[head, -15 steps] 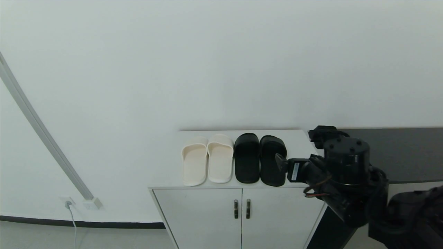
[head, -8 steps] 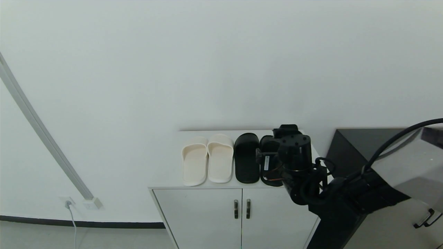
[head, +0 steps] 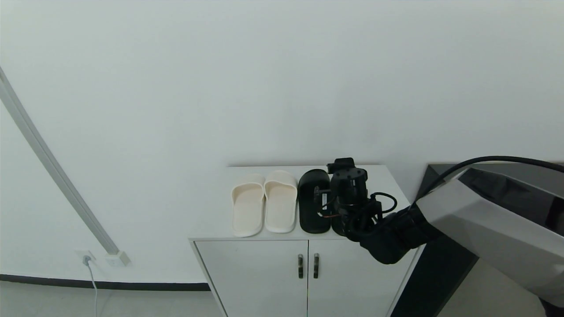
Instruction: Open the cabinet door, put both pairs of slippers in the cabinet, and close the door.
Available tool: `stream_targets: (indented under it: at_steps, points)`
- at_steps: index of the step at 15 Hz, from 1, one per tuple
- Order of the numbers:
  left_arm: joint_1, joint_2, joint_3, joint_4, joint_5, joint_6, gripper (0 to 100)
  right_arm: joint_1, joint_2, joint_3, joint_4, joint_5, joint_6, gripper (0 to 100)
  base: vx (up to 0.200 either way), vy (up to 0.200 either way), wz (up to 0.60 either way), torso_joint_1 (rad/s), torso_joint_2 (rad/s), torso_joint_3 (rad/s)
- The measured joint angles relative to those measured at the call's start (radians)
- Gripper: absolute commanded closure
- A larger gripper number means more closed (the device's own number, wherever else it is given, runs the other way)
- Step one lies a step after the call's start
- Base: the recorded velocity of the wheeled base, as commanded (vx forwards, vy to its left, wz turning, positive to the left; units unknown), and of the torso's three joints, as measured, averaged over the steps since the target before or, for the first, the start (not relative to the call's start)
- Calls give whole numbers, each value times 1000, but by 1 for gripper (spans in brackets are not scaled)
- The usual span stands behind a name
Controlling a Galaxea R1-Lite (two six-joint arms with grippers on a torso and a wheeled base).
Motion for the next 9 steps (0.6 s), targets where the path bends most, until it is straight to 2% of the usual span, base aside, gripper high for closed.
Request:
stream_targets:
  at_steps: [5,9]
  points:
    - [0,0,0,0,0,0,100,-26,98,-198,122,29,0,0,0,0,0,0,0,0]
    - [0,0,0,-1,1,0,100,-46,163,-289,154,35,0,0,0,0,0,0,0,0]
